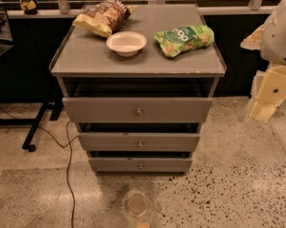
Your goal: Open top drawer
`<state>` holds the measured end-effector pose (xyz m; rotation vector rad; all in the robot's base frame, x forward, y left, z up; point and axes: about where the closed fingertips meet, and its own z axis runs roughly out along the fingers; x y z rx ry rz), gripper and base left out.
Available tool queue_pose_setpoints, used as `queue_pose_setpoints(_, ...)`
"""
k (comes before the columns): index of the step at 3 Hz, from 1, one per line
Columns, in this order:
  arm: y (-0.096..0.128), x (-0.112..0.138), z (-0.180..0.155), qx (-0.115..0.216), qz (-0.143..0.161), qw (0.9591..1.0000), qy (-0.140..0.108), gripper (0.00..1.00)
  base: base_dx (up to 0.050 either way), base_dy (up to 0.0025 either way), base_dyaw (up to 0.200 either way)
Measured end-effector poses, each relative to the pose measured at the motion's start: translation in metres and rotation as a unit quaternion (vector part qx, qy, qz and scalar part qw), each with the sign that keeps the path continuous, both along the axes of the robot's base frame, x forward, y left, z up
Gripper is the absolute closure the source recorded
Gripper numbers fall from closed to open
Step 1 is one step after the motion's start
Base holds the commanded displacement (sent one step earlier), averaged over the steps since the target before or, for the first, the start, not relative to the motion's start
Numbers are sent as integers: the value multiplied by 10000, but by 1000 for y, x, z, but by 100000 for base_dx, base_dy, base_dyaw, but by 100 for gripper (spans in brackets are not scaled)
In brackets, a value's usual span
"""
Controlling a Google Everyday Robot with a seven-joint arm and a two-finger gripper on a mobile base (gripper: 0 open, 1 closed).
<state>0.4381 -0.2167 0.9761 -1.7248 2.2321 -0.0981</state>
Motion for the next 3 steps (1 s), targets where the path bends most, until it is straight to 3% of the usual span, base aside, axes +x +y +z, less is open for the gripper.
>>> queue_pose_setpoints(1,0,0,0,0,0,10000,-1,0,4900,0,-3)
queue_pose_setpoints(2,0,0,0,1,-1,10000,-2,0,0,0,0)
queue_pose_setpoints(3,4,-2,0,179,-129,9995,-217,0,0,0,0)
